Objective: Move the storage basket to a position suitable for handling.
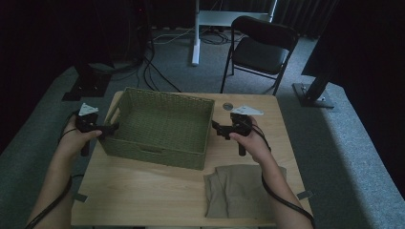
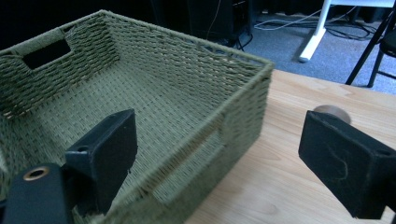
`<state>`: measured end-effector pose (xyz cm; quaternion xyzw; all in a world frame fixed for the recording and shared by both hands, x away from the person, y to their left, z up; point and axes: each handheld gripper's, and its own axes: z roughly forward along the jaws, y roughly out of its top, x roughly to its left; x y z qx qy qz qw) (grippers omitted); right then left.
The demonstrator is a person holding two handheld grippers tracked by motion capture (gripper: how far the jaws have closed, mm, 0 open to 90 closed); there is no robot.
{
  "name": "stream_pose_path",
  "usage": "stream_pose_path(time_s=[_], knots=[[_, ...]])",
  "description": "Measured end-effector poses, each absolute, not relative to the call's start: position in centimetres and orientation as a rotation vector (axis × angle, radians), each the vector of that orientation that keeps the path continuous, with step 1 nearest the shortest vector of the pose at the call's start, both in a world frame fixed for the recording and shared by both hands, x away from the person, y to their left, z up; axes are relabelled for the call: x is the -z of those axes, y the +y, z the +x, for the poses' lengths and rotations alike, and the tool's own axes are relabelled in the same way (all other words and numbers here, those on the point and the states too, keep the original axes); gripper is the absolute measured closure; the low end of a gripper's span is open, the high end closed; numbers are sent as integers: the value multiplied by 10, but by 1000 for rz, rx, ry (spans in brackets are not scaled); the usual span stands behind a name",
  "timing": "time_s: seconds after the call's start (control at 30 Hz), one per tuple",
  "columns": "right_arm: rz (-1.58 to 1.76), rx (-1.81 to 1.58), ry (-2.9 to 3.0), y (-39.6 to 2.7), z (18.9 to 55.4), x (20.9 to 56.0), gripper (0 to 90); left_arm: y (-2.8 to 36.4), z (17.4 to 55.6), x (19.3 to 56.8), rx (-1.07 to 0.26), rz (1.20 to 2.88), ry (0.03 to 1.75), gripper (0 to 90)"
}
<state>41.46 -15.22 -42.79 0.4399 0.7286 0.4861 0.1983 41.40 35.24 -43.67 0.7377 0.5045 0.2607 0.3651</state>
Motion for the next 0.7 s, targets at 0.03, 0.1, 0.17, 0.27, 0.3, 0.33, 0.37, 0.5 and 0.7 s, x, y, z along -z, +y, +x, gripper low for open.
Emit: stream_pose_path(time_s=[0.03,0.1,0.17,0.27,0.3,0.33,0.37,0.5,0.7], knots=[[1239,-1362,2039,-149,415,429,113,352,416,438,-661,1879,1303,6],[1259,-1384,2032,-134,417,432,113,352,419,441,-663,1882,1314,6],[1253,-1384,2040,-125,418,434,113,352,424,445,-695,1908,1329,6],[1249,-1359,2045,-114,418,438,113,353,428,448,-695,1903,1343,6],[1258,-1354,2037,-109,419,440,113,353,429,449,-697,1899,1345,6],[1269,-1354,2028,-106,420,442,113,353,431,451,-691,1897,1349,6],[1290,-1344,2012,-99,423,445,113,353,433,453,-674,1893,1356,6],[1345,-1323,2004,-88,428,455,113,353,437,456,-663,1882,1360,7],[1358,-1255,1992,-78,429,470,114,349,440,458,-673,1903,1371,77]])
